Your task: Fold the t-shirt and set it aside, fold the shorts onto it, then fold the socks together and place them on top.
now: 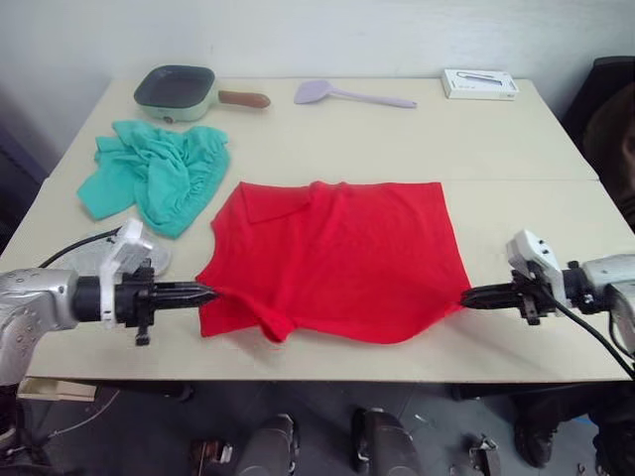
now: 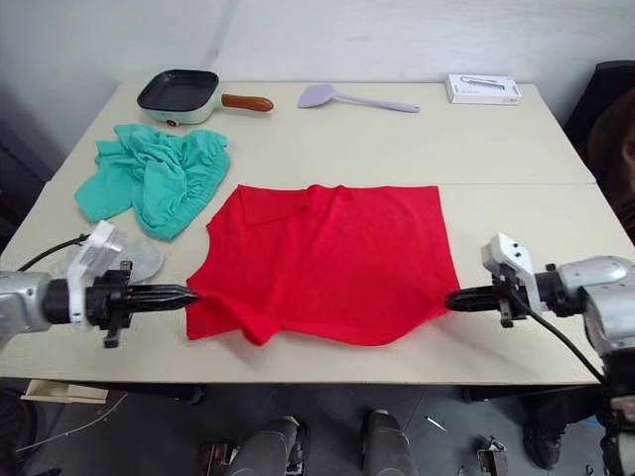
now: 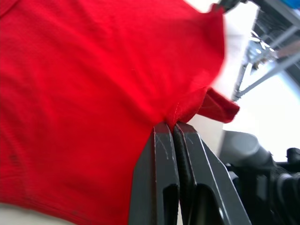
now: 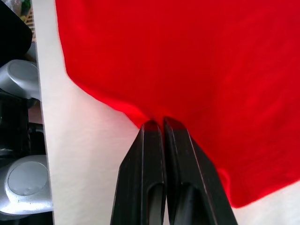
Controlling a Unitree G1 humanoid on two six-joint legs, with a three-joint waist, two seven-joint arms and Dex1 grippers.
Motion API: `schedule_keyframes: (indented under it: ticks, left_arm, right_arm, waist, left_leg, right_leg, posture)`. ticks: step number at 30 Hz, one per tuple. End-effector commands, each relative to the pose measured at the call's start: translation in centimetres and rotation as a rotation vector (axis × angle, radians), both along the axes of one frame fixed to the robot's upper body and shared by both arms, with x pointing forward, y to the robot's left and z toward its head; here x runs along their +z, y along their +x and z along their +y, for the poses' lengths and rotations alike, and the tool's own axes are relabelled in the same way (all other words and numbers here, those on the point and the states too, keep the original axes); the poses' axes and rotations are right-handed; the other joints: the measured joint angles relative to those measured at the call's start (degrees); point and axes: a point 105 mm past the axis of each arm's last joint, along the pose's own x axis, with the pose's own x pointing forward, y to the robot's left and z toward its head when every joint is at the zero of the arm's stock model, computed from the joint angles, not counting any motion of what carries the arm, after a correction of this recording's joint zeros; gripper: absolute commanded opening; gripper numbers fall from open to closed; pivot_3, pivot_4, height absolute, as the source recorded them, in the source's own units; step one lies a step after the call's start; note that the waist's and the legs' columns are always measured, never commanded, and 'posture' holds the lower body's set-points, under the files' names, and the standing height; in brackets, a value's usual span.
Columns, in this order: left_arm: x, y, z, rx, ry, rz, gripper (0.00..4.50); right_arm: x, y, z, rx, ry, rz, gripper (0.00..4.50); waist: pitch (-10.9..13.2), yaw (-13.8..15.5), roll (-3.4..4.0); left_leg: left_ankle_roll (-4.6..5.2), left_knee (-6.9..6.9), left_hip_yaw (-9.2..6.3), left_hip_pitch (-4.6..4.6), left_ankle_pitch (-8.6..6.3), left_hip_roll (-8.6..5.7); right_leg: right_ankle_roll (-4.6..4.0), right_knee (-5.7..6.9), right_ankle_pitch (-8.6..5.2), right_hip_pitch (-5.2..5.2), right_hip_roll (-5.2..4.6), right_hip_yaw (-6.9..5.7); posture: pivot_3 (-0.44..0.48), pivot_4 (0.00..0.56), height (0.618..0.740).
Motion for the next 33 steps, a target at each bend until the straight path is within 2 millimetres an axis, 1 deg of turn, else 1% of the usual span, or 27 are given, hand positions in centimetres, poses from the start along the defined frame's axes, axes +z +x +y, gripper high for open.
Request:
schedule_keyframes:
  ticks: [1, 3, 5, 10, 17, 18, 19, 22, 23, 25, 26, 28, 29, 31, 32, 33]
  left_arm:
    - [-0.5, 2.4, 0.8, 0.125, 0.025, -0.020, 0.00]
    - [-1.1, 3.8, 1.1, 0.179, 0.058, -0.038, 0.00]
    - [-1.6, 4.6, 1.1, 0.198, 0.065, -0.042, 0.00]
    - [-2.1, 5.3, 0.9, 0.194, 0.064, -0.055, 0.00]
    - [-1.7, 6.1, 0.5, 0.191, 0.012, -0.066, 0.00]
    - [-1.6, 6.3, 0.5, 0.194, 0.005, -0.073, 0.22]
    - [-1.2, 6.5, 0.4, 0.192, -0.008, -0.083, 0.46]
    - [0.6, 7.0, 0.8, 0.202, 0.001, -0.151, 1.23]
    - [1.4, 7.0, 0.9, 0.204, 0.004, -0.178, 1.55]
    - [3.3, 6.4, 0.8, 0.185, -0.004, -0.232, 2.17]
    - [4.2, 5.7, 0.6, 0.156, -0.019, -0.246, 2.43]
    - [5.1, 3.9, -0.3, 0.079, -0.028, -0.260, 2.43]
    - [5.1, 3.0, -0.7, 0.044, -0.021, -0.259, 2.43]
    - [4.4, 1.9, -1.4, -0.003, 0.017, -0.257, 2.43]
    - [3.8, 1.3, -1.7, -0.025, 0.038, -0.248, 2.45]
    - [2.7, 0.5, -2.3, -0.072, 0.071, -0.231, 2.46]
  right_arm:
    - [-0.3, 2.0, -0.5, -0.076, -0.066, -0.042, 0.04]
    - [-0.4, 3.0, -0.5, -0.103, -0.073, -0.057, 0.04]
    - [-0.4, 3.6, -0.2, -0.111, -0.069, -0.061, 0.04]
    - [-0.2, 4.0, 0.0, -0.114, -0.059, -0.062, 0.04]
    - [-0.3, 3.7, 0.1, -0.101, -0.058, -0.053, 0.04]
    - [-0.2, 3.6, 0.1, -0.101, -0.052, -0.052, 0.01]
    - [0.1, 3.6, 0.1, -0.105, -0.039, -0.057, 0.22]
    - [2.0, 3.9, 0.0, -0.133, 0.014, -0.101, 0.94]
    - [2.7, 3.9, 0.0, -0.132, 0.028, -0.120, 1.29]
    - [4.2, 3.4, 0.4, -0.116, 0.063, -0.151, 1.96]
    - [4.9, 3.0, 0.8, -0.101, 0.083, -0.171, 2.27]
    - [5.7, 2.2, 1.7, -0.073, 0.120, -0.186, 2.27]
    - [5.9, 1.7, 2.2, -0.058, 0.133, -0.190, 2.27]
    - [6.0, 1.0, 3.3, -0.037, 0.152, -0.189, 2.27]
    - [5.9, 0.7, 3.7, -0.029, 0.156, -0.188, 2.09]
    - [5.7, 0.5, 4.4, -0.021, 0.166, -0.186, 1.88]
  waist:
    - [0.00, -0.01, 0.00]
    - [-0.01, -0.02, -0.01]
    - [-0.01, -0.08, -0.01]
    - [-0.01, -0.08, -0.01]
    - [-0.01, -0.07, -0.02]
    - [-0.01, -0.07, -0.02]
    - [-0.01, -0.07, -0.02]
    - [-0.01, -0.06, -0.02]
    - [-0.01, -0.05, -0.02]
    - [-0.01, -0.16, -0.02]
    - [-0.01, -0.17, -0.02]
    - [-0.01, -0.13, -0.02]
    - [-0.01, -0.14, -0.02]
    - [-0.01, -0.03, -0.02]
    - [-0.01, 0.01, -0.02]
    - [-0.01, 0.02, -0.02]
  left_leg:
    - [-0.01, 0.04, 0.04, -0.15, 0.01, 0.00]
    - [-0.04, 0.10, 0.05, -0.35, 0.04, 0.01]
    - [-0.07, 0.10, 0.05, -0.43, 0.06, 0.01]
    - [-0.06, 0.14, 0.08, -0.43, 0.06, 0.00]
    - [-0.05, 0.17, 0.08, -0.43, 0.07, 0.00]
    - [-0.05, 0.17, 0.08, -0.43, 0.07, 0.00]
    - [-0.05, 0.17, 0.07, -0.43, 0.07, 0.01]
    - [-0.05, 0.17, 0.08, -0.43, 0.07, 0.00]
    - [-0.05, 0.17, 0.08, -0.43, 0.07, 0.00]
    - [-0.05, 0.17, 0.07, -0.45, 0.07, 0.00]
    - [-0.06, 0.15, 0.07, -0.46, 0.07, 0.02]
    - [-0.09, 0.14, 0.03, -0.52, 0.05, 0.06]
    - [-0.09, 0.11, 0.03, -0.52, 0.05, 0.07]
    - [-0.09, 0.09, 0.02, -0.49, 0.03, 0.06]
    - [-0.09, 0.10, 0.02, -0.48, 0.03, 0.06]
    - [-0.08, 0.12, 0.02, -0.48, 0.04, 0.05]
  right_leg:
    - [0.00, 0.04, 0.00, -0.16, 0.01, 0.02]
    - [0.00, 0.41, 0.00, -0.39, 0.02, 0.02]
    - [0.00, 0.41, 0.00, -0.46, 0.03, -0.01]
    - [0.01, 0.41, 0.00, -0.44, 0.04, -0.03]
    - [0.03, 0.41, 0.02, -0.41, 0.03, -0.02]
    - [0.03, 0.41, 0.02, -0.41, 0.04, -0.02]
    - [0.03, 0.41, 0.02, -0.41, 0.04, -0.02]
    - [0.03, 0.40, 0.02, -0.42, 0.04, -0.05]
    - [0.03, 0.42, 0.02, -0.42, 0.03, -0.05]
    - [0.04, 0.40, 0.02, -0.43, 0.04, -0.05]
    - [0.04, 0.39, 0.02, -0.46, 0.04, -0.04]
    - [0.04, 0.38, 0.02, -0.49, 0.04, -0.03]
    - [0.04, 0.34, 0.02, -0.49, 0.04, -0.02]
    - [0.04, 0.33, 0.02, -0.45, 0.01, -0.02]
    - [0.04, 0.32, 0.02, -0.43, 0.00, -0.01]
    - [0.04, 0.31, 0.02, -0.40, 0.00, -0.01]
  posture:
    - [0.000, 0.150, 0.740]
    - [0.000, 0.150, 0.740]
    - [0.000, 0.150, 0.740]
    - [0.000, 0.150, 0.740]
    - [0.000, 0.150, 0.740]
    - [0.000, 0.150, 0.740]
    - [0.000, 0.150, 0.740]
    - [0.000, 0.150, 0.740]
    - [0.000, 0.150, 0.740]
    - [0.000, 0.150, 0.740]
    - [0.000, 0.150, 0.740]
    - [0.000, 0.150, 0.740]
    - [0.000, 0.150, 0.740]
    - [0.000, 0.150, 0.740]
    - [0.000, 0.150, 0.740]
    - [0.000, 0.150, 0.740]
